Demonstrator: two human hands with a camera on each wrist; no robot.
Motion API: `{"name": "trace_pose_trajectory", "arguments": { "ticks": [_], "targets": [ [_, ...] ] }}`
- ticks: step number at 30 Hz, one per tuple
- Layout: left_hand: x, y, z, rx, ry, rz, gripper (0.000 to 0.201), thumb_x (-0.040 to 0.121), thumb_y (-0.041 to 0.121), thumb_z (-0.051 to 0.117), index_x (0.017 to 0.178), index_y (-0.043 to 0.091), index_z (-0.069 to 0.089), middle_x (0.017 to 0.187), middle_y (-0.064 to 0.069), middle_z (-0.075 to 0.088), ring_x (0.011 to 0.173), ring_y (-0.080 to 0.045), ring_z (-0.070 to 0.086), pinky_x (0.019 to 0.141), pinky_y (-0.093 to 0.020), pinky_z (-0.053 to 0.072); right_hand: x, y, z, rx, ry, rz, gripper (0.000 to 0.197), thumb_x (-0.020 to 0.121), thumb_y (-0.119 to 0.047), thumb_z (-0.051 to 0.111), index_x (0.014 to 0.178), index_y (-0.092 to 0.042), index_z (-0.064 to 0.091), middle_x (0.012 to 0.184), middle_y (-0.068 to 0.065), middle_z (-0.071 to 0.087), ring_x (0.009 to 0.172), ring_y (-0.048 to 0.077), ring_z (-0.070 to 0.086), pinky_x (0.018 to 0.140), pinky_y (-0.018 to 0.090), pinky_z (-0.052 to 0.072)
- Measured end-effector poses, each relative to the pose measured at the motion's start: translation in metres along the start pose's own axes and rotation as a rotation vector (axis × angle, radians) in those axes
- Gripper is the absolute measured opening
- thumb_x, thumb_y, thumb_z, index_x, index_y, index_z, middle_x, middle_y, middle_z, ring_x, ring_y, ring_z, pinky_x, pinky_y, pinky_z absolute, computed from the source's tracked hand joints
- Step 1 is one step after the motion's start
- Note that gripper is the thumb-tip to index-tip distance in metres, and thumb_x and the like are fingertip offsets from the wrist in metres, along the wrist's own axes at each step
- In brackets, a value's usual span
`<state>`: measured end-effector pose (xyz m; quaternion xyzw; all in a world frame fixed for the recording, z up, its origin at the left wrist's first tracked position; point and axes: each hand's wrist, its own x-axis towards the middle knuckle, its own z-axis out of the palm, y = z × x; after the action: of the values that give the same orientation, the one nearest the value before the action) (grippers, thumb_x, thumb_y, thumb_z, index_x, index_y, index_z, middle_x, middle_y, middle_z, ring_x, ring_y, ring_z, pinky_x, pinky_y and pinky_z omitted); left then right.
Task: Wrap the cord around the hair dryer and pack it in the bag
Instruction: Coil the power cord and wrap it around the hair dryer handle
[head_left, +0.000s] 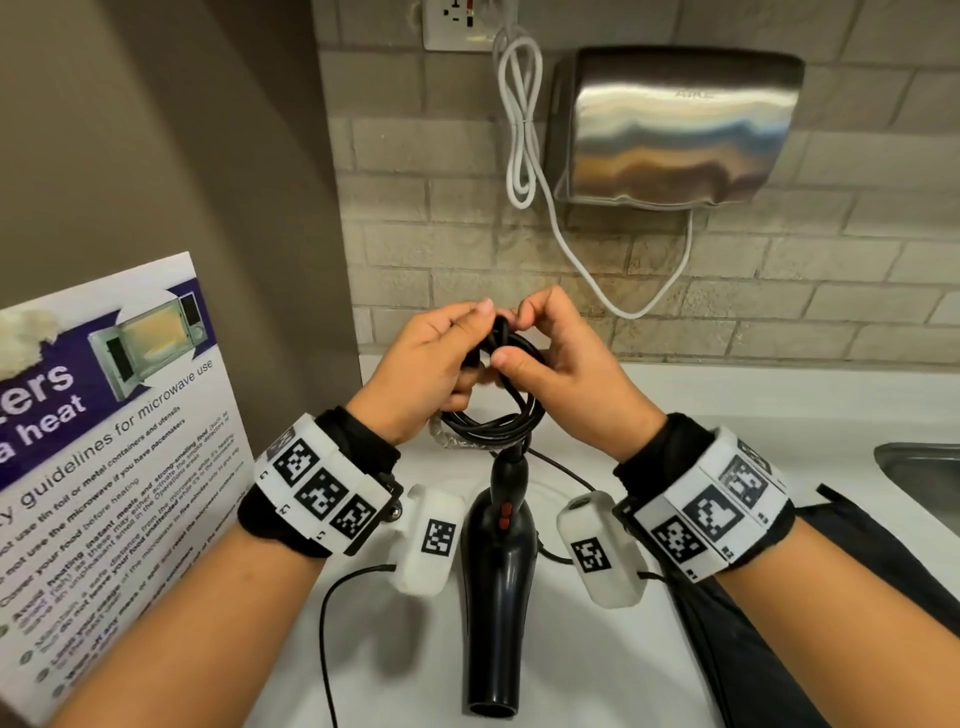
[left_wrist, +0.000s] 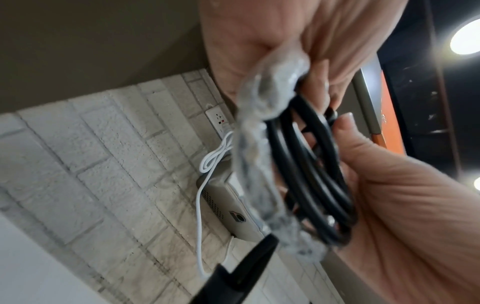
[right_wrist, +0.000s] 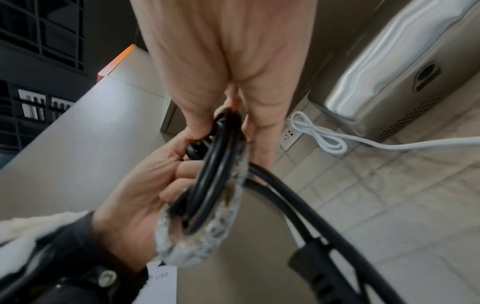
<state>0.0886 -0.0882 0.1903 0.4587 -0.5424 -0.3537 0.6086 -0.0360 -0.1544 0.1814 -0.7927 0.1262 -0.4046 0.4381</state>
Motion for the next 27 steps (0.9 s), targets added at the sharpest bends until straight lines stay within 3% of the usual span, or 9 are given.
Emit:
{"name": "trace_pose_trajectory", "arguments": {
  "ticks": [2, 5, 8, 11, 15, 18, 21, 24, 27],
  "targets": [
    [-0.001, -0.003, 0.0, 0.013, -0.001, 0.002, 0.028, 0.098, 0.024, 0.034, 0.09, 0.015, 0.059, 0.048, 0.009, 0.039, 0.037, -0.001, 0.024, 0.035, -0.014, 0.017, -0.002, 0.002, -0.002, 0.01, -0.069, 0.0, 0.027, 0.088, -0.008, 0.053, 0.085, -0.025, 0.033, 0.092, -0.002, 0.048, 0.061, 0.017, 0.062, 0.063, 0.034, 0.053],
    [-0.001, -0.004, 0.0, 0.025, -0.015, 0.005, 0.022, 0.095, 0.027, 0.038, 0.094, 0.016, 0.056, 0.056, 0.005, 0.035, 0.039, -0.002, 0.024, 0.035, -0.014, 0.019, -0.002, 0.006, 0.001, -0.037, -0.034, -0.039, 0.023, 0.084, -0.016, 0.052, 0.093, -0.032, 0.037, 0.097, -0.005, 0.049, 0.053, 0.012, 0.051, 0.056, 0.027, 0.045],
    [-0.002, -0.005, -0.002, 0.065, -0.051, 0.018, 0.016, 0.084, 0.021, 0.053, 0.098, 0.014, 0.05, 0.053, 0.01, 0.041, 0.039, 0.001, 0.031, 0.036, -0.014, 0.025, -0.001, 0.01, 0.004, -0.041, 0.039, -0.058, 0.028, 0.083, -0.018, 0.049, 0.102, -0.036, 0.044, 0.101, -0.017, 0.053, 0.053, 0.005, 0.047, 0.057, 0.022, 0.044],
    [-0.002, -0.009, -0.004, 0.101, 0.0, 0.005, 0.02, 0.087, 0.005, 0.054, 0.104, 0.013, 0.045, 0.048, 0.009, 0.046, 0.038, 0.0, 0.036, 0.037, -0.015, 0.029, -0.002, 0.011, 0.005, -0.057, 0.098, -0.054, 0.028, 0.086, -0.013, 0.051, 0.104, -0.034, 0.049, 0.095, -0.013, 0.058, 0.054, 0.003, 0.051, 0.059, 0.018, 0.045],
    [-0.001, -0.011, -0.005, 0.048, 0.055, 0.008, 0.018, 0.085, 0.004, 0.057, 0.091, 0.014, 0.043, 0.062, 0.002, 0.041, 0.04, 0.0, 0.039, 0.038, -0.015, 0.032, -0.001, 0.012, 0.007, -0.07, 0.143, -0.029, 0.026, 0.09, -0.005, 0.053, 0.106, -0.026, 0.054, 0.09, -0.01, 0.061, 0.058, 0.003, 0.054, 0.062, 0.02, 0.048],
    [0.0, -0.011, -0.007, 0.009, 0.081, 0.038, 0.02, 0.076, 0.009, 0.064, 0.088, 0.014, 0.048, 0.06, 0.004, 0.046, 0.043, -0.002, 0.039, 0.039, -0.015, 0.034, 0.001, 0.011, 0.009, 0.016, 0.172, -0.055, 0.027, 0.088, 0.001, 0.054, 0.099, -0.024, 0.056, 0.09, -0.008, 0.062, 0.064, 0.008, 0.055, 0.063, 0.02, 0.048],
    [0.001, -0.011, -0.008, -0.015, 0.084, 0.059, 0.025, 0.072, 0.017, 0.065, 0.092, 0.016, 0.052, 0.055, 0.011, 0.051, 0.046, -0.005, 0.039, 0.042, -0.016, 0.036, 0.003, 0.011, 0.011, 0.092, 0.214, -0.093, 0.028, 0.085, 0.003, 0.057, 0.094, -0.024, 0.058, 0.087, -0.01, 0.061, 0.066, 0.004, 0.055, 0.062, 0.017, 0.047],
    [-0.001, -0.009, -0.006, -0.057, 0.067, 0.028, 0.033, 0.074, 0.03, 0.059, 0.101, 0.012, 0.053, 0.064, 0.002, 0.047, 0.044, -0.003, 0.036, 0.042, -0.017, 0.036, 0.002, 0.012, 0.015, 0.136, 0.223, -0.152, 0.024, 0.078, -0.004, 0.058, 0.087, -0.026, 0.059, 0.083, -0.015, 0.065, 0.07, 0.002, 0.059, 0.063, 0.016, 0.047],
    [-0.003, -0.006, -0.004, 0.023, 0.066, 0.044, 0.038, 0.073, 0.038, 0.056, 0.097, 0.009, 0.059, 0.065, -0.005, 0.04, 0.041, -0.002, 0.031, 0.038, -0.016, 0.03, 0.001, 0.016, 0.019, 0.173, 0.211, -0.185, 0.018, 0.075, -0.003, 0.058, 0.081, -0.02, 0.057, 0.08, -0.008, 0.063, 0.068, 0.0, 0.058, 0.061, 0.016, 0.047]
  ]
}}
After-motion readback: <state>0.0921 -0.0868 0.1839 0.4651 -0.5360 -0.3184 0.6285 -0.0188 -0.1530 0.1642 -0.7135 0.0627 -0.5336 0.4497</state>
